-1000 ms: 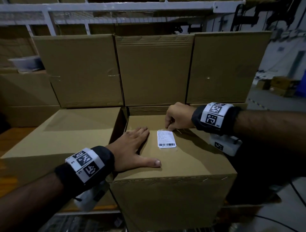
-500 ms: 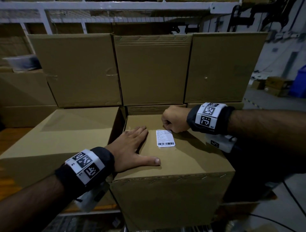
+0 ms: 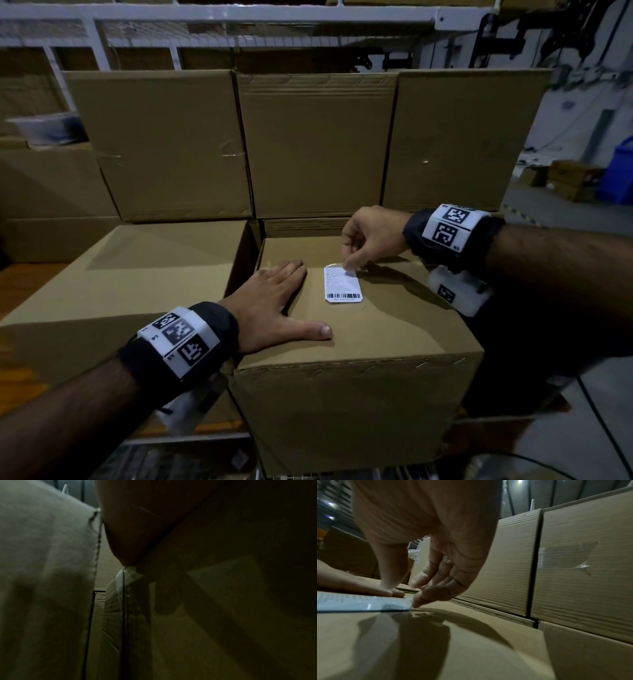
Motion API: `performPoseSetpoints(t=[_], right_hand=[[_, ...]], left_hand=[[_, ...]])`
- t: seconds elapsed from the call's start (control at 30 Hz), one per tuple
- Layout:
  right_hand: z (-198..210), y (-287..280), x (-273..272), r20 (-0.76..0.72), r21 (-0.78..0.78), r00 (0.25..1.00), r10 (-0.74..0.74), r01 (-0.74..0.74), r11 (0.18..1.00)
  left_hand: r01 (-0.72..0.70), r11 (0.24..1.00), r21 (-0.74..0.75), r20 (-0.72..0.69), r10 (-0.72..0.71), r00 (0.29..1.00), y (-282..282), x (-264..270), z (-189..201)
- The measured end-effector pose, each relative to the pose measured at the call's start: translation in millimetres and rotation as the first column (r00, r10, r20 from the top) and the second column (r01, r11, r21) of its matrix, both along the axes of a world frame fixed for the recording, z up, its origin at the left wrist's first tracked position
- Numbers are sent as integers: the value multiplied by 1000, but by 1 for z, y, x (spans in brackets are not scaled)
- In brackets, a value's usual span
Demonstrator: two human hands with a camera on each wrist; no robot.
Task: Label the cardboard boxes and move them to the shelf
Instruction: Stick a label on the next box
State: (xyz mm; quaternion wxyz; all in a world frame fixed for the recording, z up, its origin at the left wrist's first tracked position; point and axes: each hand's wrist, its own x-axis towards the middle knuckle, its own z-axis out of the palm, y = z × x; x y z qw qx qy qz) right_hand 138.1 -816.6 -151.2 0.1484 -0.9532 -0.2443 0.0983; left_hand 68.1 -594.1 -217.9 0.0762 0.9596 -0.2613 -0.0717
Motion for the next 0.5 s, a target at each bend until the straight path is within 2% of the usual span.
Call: performPoseSetpoints(t=[0.17,0.33,0.5], right_hand=[[0,-2,4,-108,-11,994,-12,11,1000],[0,0,3,-97,-55,995,-19,14,998],[-1,-2,3,-89,-6,995,-41,41,999]], left_hand=[[0,1000,-9,3,0,1000,-1,-1,2],[-6,1000,-10,3,7,1000,-1,0,1],[-6,1000,-5,8,6,1000,-1,-1,1]])
